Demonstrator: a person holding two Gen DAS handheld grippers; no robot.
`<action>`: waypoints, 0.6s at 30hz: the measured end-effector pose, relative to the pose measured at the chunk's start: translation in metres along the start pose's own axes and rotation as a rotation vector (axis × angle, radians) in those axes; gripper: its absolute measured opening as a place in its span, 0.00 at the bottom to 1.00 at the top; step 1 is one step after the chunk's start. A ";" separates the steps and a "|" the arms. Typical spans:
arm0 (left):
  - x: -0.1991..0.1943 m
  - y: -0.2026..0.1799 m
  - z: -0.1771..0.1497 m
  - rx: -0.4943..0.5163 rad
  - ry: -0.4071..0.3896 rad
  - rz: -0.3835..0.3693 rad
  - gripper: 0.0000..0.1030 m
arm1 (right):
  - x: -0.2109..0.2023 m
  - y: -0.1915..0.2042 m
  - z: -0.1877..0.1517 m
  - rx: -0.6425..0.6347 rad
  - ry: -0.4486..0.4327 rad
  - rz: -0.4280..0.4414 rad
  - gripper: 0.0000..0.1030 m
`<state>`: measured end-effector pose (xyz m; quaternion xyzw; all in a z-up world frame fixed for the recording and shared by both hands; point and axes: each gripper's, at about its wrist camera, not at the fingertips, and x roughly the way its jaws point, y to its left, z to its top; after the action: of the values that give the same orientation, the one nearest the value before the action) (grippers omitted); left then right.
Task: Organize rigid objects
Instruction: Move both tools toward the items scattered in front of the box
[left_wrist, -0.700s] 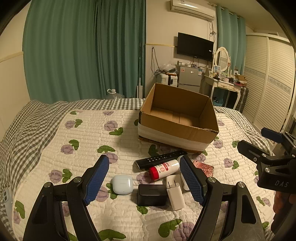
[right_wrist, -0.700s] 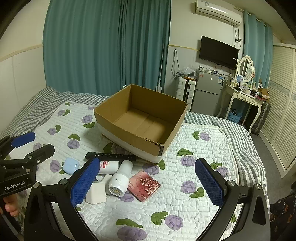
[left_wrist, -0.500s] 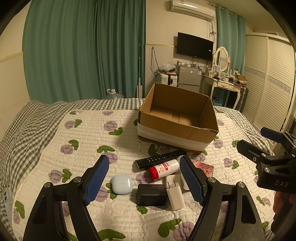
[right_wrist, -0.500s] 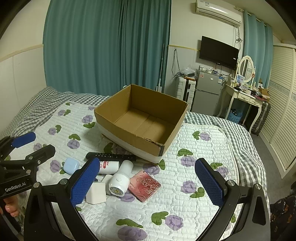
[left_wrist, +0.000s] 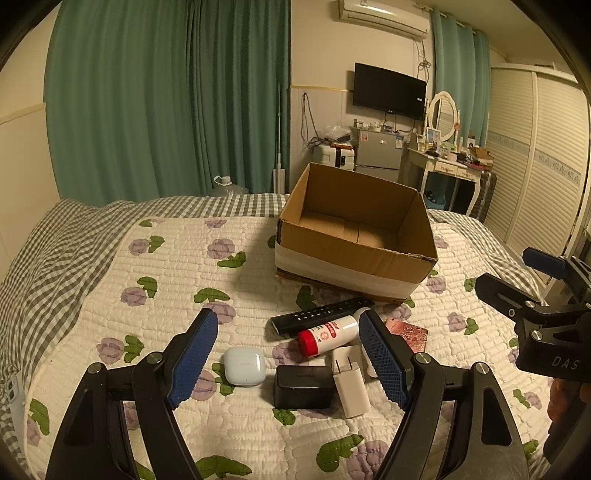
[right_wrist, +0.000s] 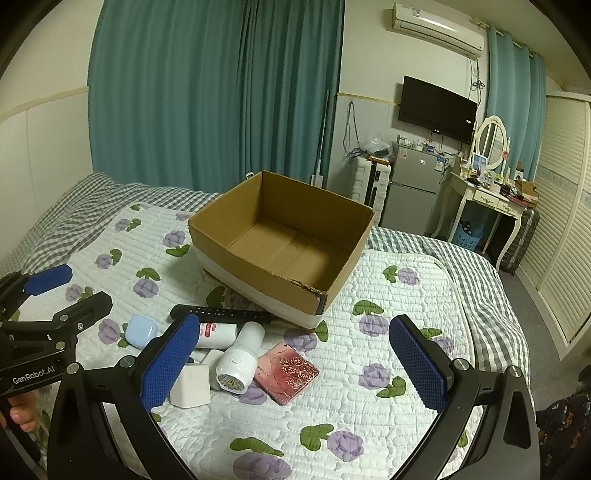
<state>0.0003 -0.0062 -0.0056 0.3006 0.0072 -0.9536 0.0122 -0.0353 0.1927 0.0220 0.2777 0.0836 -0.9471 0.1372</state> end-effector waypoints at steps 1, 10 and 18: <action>0.000 0.000 0.000 0.000 0.000 0.000 0.79 | 0.000 0.000 0.000 -0.001 -0.001 0.001 1.00; 0.000 0.005 -0.004 -0.004 -0.002 -0.002 0.79 | 0.001 0.003 0.001 -0.010 0.001 0.014 1.00; 0.010 0.036 -0.009 -0.024 0.020 0.053 0.79 | 0.016 0.010 0.003 -0.019 0.033 0.025 1.00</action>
<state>-0.0013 -0.0419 -0.0190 0.3103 0.0110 -0.9497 0.0409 -0.0464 0.1791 0.0154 0.2929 0.0914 -0.9398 0.1501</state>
